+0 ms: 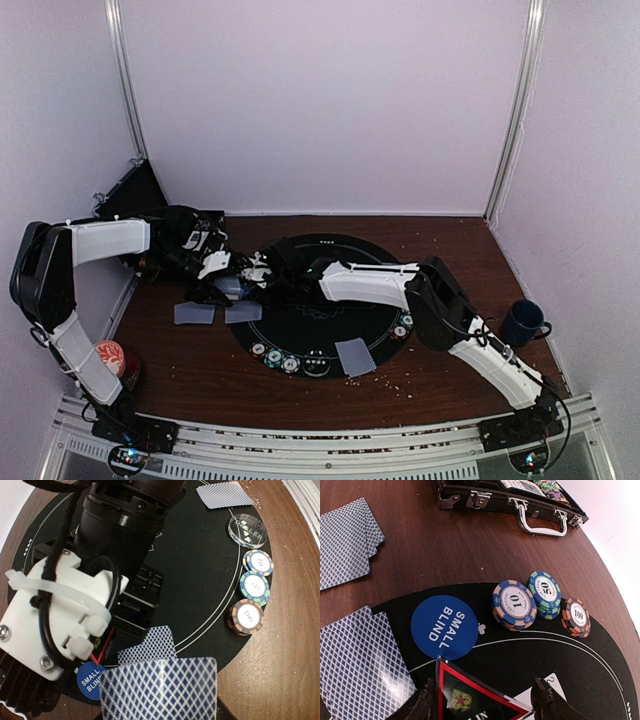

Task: Distribute texas hold em gaming equipment
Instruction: Place the all-in button in the small blind area.

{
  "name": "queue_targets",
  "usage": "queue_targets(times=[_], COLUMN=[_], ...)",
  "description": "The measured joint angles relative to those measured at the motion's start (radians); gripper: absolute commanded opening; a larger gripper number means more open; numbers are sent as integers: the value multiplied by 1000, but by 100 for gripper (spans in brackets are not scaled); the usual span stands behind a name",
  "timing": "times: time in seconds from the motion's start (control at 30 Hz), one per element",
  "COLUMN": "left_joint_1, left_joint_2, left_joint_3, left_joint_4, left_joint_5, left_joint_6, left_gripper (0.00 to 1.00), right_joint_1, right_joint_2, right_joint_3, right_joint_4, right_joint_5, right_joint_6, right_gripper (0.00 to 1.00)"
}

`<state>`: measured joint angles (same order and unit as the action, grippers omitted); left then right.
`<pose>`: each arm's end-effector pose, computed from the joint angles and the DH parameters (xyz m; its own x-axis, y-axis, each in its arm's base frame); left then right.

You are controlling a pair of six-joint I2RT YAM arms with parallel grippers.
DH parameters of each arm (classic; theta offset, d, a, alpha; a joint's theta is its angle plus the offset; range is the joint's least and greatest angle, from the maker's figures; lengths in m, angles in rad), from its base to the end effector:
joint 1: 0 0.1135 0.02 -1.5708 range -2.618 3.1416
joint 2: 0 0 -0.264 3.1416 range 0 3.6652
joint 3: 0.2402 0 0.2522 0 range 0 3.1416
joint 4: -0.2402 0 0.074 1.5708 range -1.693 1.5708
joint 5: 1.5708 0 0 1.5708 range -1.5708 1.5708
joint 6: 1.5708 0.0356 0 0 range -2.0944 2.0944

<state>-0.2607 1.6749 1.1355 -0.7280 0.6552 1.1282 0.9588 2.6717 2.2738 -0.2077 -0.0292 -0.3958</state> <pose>0.3026 -0.1032 0.2042 -0.0513 0.7553 -0.6534 0.9961 0.0857 0.0209 0.3407 0.4872 0.1310 0.0190 -0.6437 -0.7650 -0.8937 0.3321 -0.3017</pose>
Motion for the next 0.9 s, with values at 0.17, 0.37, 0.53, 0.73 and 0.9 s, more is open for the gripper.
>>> queue_targets(times=[0.17, 0.37, 0.53, 0.73, 0.9], left_joint_1=[0, 0, 0, 0, 0], left_joint_2=[3, 3, 3, 7, 8], left_joint_3=[0, 0, 0, 0, 1], left_joint_4=[0, 0, 0, 0, 0], left_joint_5=[0, 0, 0, 0, 1], left_joint_6=[0, 0, 0, 0, 0], left_gripper=[42, 42, 42, 42, 42], right_joint_1=[0, 1, 1, 4, 6], right_joint_2=[0, -1, -1, -6, -51], right_joint_3=[-10, -21, -22, -27, -82], right_joint_4=[-2, 14, 17, 18, 16], right_joint_5=[0, 0, 0, 0, 0], right_joint_6=[-2, -2, -2, -1, 14], right_gripper=[66, 68, 69, 79, 92])
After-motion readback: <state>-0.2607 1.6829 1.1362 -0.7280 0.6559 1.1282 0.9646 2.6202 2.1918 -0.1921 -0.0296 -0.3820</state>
